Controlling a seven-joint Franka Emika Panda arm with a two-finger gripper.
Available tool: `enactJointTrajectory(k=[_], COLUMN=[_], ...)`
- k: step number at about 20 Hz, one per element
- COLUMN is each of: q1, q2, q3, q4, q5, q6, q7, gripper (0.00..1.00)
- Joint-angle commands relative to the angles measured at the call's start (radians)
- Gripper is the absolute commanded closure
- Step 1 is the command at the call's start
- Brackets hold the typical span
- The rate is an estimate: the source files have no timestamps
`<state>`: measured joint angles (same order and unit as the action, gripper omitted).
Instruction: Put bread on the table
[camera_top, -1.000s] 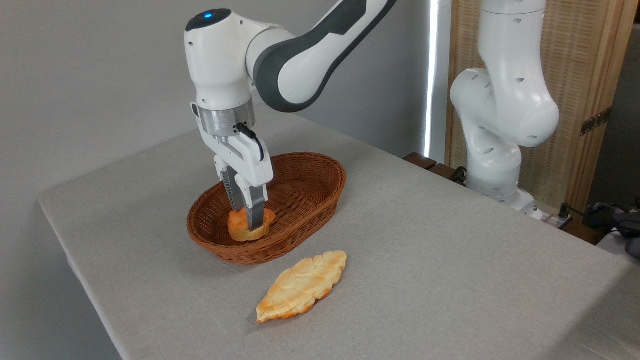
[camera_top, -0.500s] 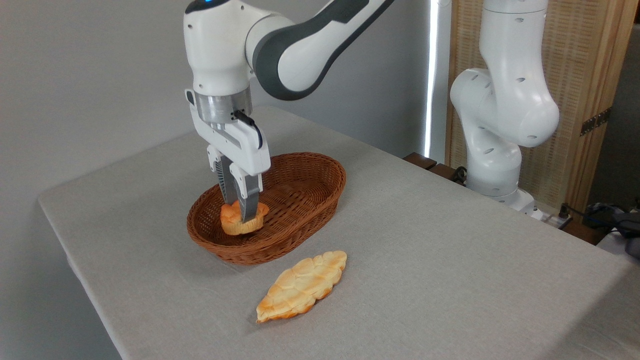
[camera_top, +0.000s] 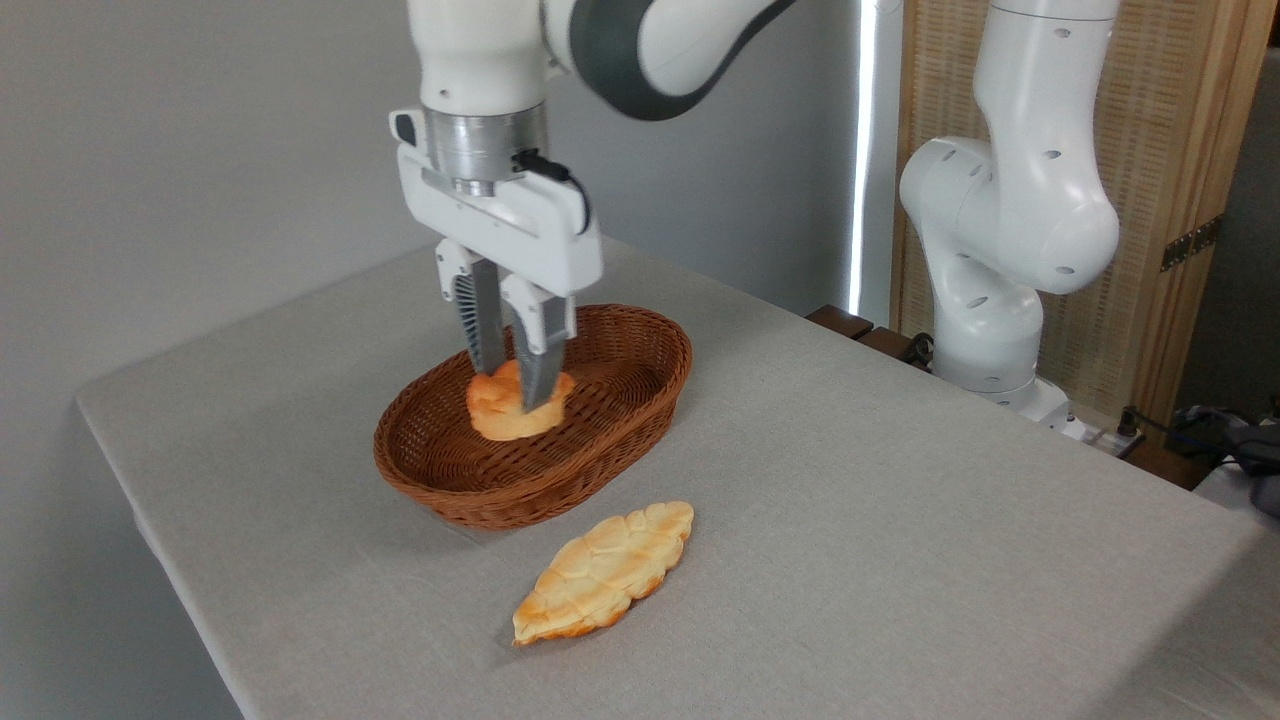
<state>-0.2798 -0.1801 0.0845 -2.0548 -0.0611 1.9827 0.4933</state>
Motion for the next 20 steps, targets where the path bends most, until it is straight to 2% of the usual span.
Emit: enactJointTrajectory(k=[1,3,6,10,11,12,13,20], q1=[-0.007,-0.006,-0.006,0.004,0.004,0.004,0.004,-0.001], q2=[-0.035,-0.032,-0.024,-0.021,-0.019,-0.01,-0.001,0.005], q3=[0.092,0.133,0.187,0.28,0.288,0.288,0.288,0.282], q4=[-0.001,-0.004,-0.01,-0.022,-0.027,-0.03,-0.033,-0.028], q5=[0.01,0.012,0.014,0.014,0.014,0.015,0.014,0.014], q6=[-0.094,-0.108,-0.171,-0.275,-0.286,-0.289,-0.289,-0.282], q7=[0.089,0.129,0.183,0.349,0.364,0.37,0.37,0.372], gripper=[0.33,0.32,0.27,0.27,0.25,0.17,0.0,0.0])
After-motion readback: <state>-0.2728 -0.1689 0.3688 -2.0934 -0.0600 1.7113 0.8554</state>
